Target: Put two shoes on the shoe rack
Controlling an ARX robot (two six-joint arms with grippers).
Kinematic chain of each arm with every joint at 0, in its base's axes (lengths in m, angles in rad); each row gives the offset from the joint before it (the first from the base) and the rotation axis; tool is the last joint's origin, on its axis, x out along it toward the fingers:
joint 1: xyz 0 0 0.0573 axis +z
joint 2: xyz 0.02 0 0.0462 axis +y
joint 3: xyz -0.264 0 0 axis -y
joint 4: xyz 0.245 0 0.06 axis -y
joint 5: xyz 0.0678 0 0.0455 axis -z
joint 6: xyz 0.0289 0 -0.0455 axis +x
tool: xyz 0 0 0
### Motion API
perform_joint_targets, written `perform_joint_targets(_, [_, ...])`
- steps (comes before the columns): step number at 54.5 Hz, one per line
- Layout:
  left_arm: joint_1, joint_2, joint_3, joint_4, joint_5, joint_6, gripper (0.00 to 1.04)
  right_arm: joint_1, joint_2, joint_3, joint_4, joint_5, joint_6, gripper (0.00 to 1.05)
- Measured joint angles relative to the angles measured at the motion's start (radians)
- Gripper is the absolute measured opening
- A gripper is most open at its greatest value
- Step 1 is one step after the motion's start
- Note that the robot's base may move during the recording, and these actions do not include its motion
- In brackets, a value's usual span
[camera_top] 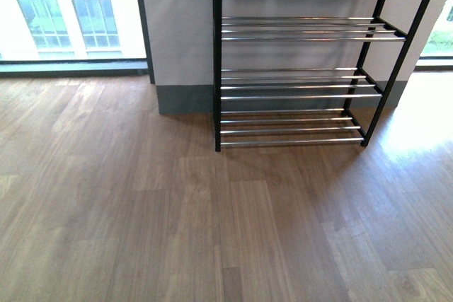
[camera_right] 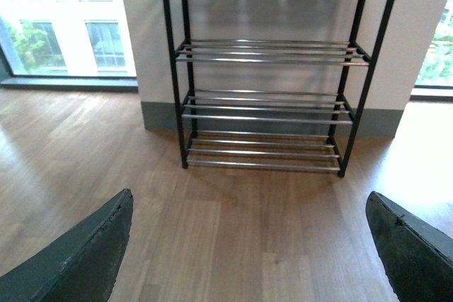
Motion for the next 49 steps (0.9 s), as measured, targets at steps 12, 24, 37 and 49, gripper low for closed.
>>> perform_joint_targets(12, [0.000, 0.000, 0.000, 0.000, -0.001, 0.000, 0.95, 0.000, 0.000, 0.000, 0.000, -0.003, 0.000, 0.95])
perform_joint_targets(24, [0.000, 0.000, 0.000, 0.000, -0.002, 0.000, 0.95, 0.000, 0.000, 0.000, 0.000, -0.003, 0.000, 0.95])
perform_joint_targets(37, [0.000, 0.000, 0.000, 0.000, -0.002, 0.000, 0.95, 0.000, 0.000, 0.000, 0.000, -0.003, 0.000, 0.95])
perform_joint_targets(49, [0.000, 0.000, 0.000, 0.000, 0.000, 0.000, 0.95, 0.000, 0.000, 0.000, 0.000, 0.000, 0.000, 0.95])
